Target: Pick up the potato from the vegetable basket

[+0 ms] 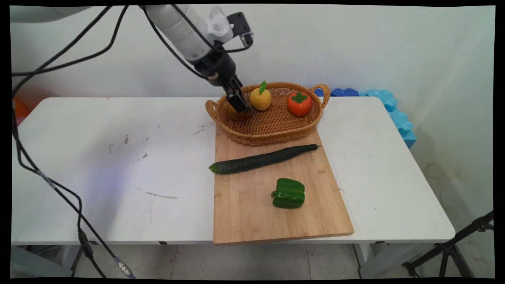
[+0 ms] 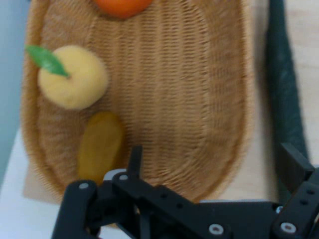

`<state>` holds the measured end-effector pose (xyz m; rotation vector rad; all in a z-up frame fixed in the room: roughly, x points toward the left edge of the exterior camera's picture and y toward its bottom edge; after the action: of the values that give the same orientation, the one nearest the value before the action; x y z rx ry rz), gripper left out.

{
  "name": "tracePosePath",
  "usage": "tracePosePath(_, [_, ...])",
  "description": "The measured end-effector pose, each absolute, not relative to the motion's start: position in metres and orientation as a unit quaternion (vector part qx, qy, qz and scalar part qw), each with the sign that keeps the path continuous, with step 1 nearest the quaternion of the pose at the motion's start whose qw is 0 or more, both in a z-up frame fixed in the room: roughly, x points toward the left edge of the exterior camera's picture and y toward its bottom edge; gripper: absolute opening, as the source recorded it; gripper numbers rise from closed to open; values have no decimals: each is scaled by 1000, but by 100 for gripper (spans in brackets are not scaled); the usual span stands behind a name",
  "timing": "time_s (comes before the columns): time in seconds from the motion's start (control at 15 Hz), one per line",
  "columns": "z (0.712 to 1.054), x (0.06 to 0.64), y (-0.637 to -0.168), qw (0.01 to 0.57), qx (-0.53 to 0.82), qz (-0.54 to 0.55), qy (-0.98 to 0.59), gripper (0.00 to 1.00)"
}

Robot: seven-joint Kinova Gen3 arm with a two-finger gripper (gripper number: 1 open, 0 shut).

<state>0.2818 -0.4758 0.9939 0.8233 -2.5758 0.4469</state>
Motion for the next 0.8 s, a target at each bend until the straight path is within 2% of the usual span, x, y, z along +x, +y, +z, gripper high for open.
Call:
tracePosePath(0.4, [969,314,-522,159,303,168,-924,100])
tracePosePath(0.8, [930,322,-562,150,308,166,-925,100])
